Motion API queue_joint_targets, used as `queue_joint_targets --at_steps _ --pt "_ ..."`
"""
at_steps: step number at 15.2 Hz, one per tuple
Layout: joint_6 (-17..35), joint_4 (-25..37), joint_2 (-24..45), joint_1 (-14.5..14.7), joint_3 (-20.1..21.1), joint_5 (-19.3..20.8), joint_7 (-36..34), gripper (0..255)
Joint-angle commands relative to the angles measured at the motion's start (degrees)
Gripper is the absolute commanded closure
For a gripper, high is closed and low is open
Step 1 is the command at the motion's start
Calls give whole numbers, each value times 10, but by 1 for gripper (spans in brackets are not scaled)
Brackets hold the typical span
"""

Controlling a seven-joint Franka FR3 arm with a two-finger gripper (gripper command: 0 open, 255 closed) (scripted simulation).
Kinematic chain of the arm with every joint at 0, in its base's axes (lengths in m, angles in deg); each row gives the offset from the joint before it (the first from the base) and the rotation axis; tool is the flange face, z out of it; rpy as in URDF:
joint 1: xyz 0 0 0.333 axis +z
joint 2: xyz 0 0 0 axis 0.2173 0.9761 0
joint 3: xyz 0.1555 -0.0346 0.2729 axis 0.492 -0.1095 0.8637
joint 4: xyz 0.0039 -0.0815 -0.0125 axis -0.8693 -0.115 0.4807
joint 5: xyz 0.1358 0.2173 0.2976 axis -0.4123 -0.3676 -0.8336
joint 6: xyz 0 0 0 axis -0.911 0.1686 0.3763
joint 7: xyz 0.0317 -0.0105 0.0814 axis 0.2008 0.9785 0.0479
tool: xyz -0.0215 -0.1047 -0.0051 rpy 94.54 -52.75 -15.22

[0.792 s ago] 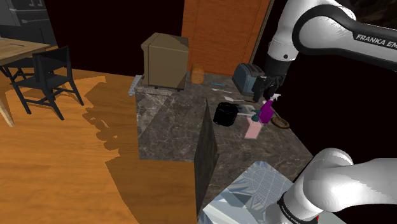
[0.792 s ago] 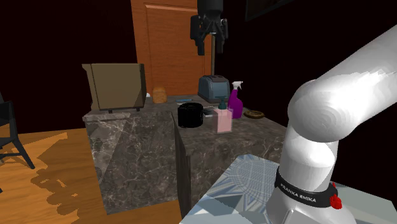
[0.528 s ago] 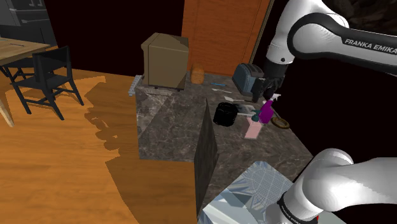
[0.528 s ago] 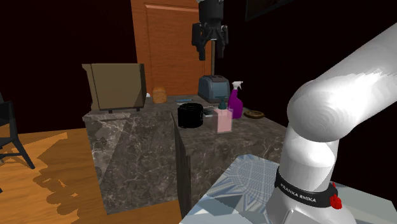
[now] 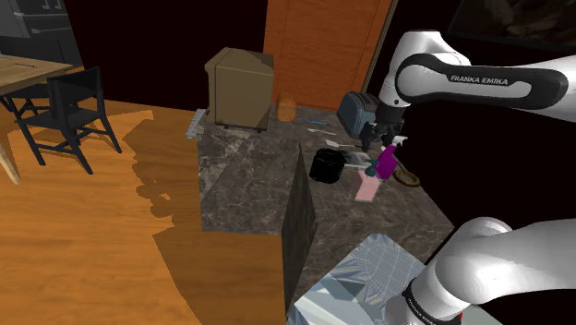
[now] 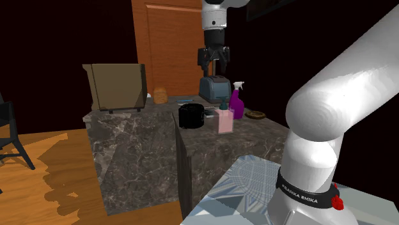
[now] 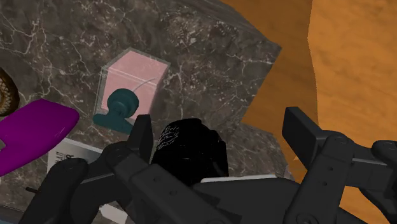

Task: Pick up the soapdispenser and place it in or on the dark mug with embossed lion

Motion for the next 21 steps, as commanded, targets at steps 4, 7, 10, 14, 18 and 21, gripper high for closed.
queue_joint_targets --at_steps 4,7,10,14,18,21 --pt "77 -10 59 -25 -43 19 9 0" --pt "121 -5 103 -37 -70 25 17 0" --pt "164 5 151 -48 -96 27 27 0" --pt "205 12 197 -56 -119 23 37 0" --pt "239 -5 213 -57 -125 23 38 0" --pt "261 -15 225 -58 -129 22 40 0"
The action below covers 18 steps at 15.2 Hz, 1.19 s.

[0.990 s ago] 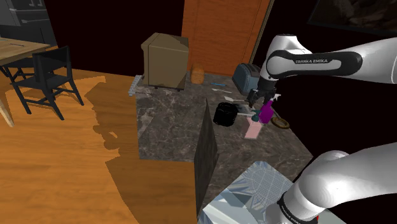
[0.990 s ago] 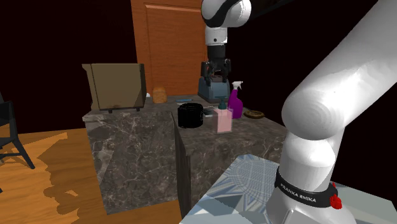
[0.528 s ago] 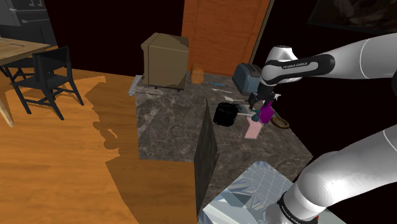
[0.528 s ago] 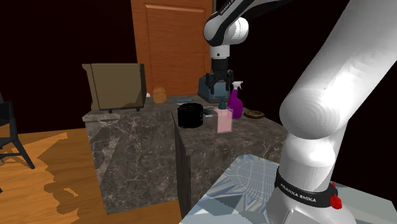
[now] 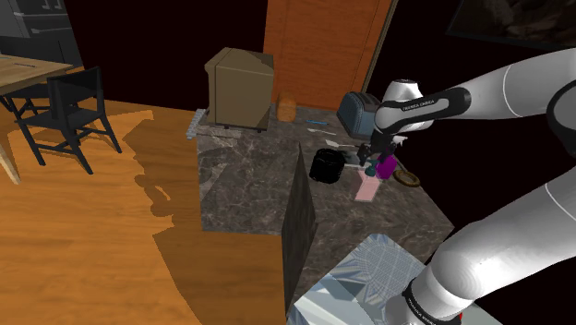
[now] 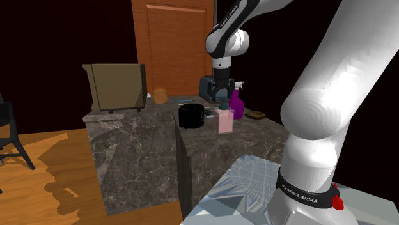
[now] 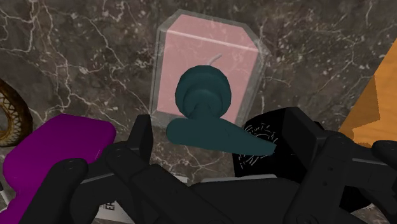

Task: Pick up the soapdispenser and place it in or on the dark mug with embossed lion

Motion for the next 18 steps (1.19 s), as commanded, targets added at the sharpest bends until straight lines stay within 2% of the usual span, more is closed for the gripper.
queue_joint_targets --at_steps 1,7,8,18 --pt "5 -2 3 0 -1 0 1 0" --pt "5 -2 3 0 -1 0 1 0" --pt "5 -2 3 0 -1 0 1 255" --pt "-3 3 -1 0 0 0 1 255"
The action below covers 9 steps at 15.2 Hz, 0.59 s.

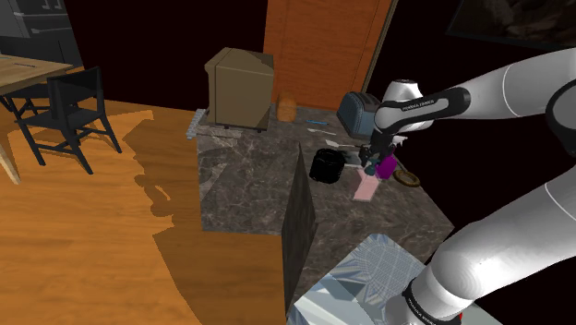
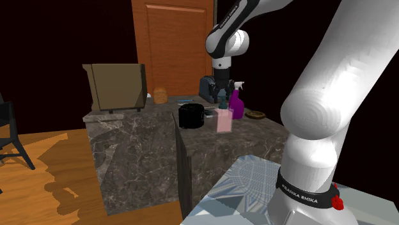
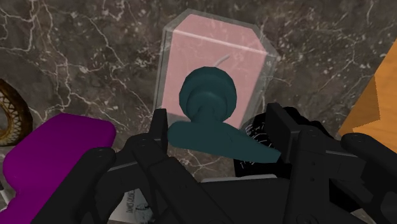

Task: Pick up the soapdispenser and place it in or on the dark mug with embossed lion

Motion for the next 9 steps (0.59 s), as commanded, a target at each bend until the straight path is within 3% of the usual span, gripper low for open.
queue_joint_targets --at_steps 1,9 --pt "-13 6 -7 0 1 0 0 255" --pt "-79 46 -33 1 9 -1 3 255"
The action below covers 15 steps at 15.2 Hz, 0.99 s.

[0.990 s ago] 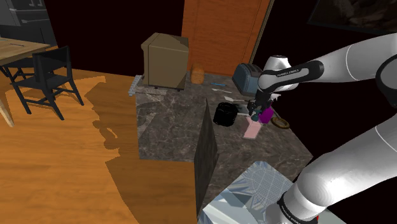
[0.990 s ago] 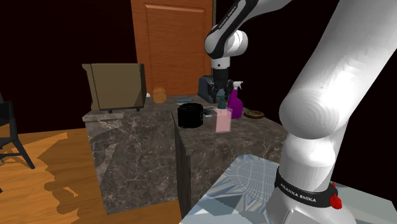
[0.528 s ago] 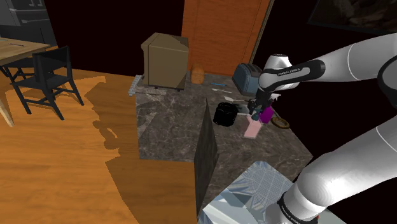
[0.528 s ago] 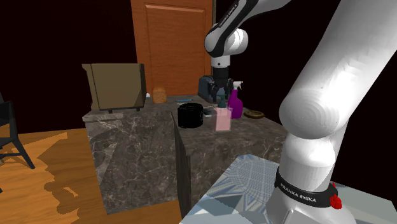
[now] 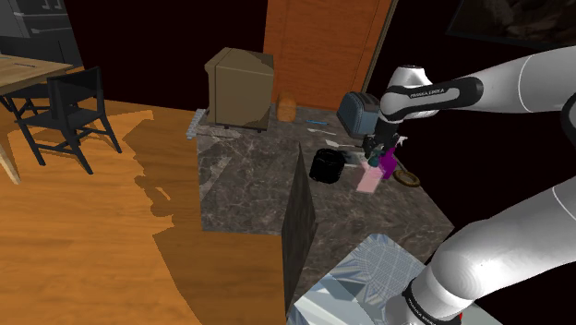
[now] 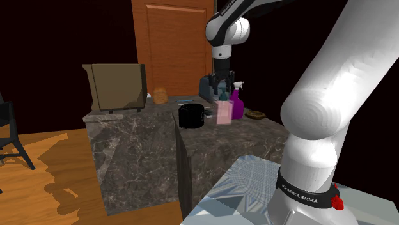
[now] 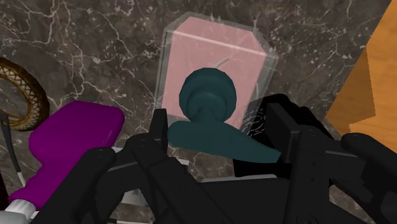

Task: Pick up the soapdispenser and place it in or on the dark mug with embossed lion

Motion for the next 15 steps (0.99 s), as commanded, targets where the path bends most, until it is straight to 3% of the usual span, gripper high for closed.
queue_joint_targets --at_steps 1,15 --pt "-18 12 -6 0 1 0 2 255" --pt "-128 101 -28 3 13 -7 11 255"
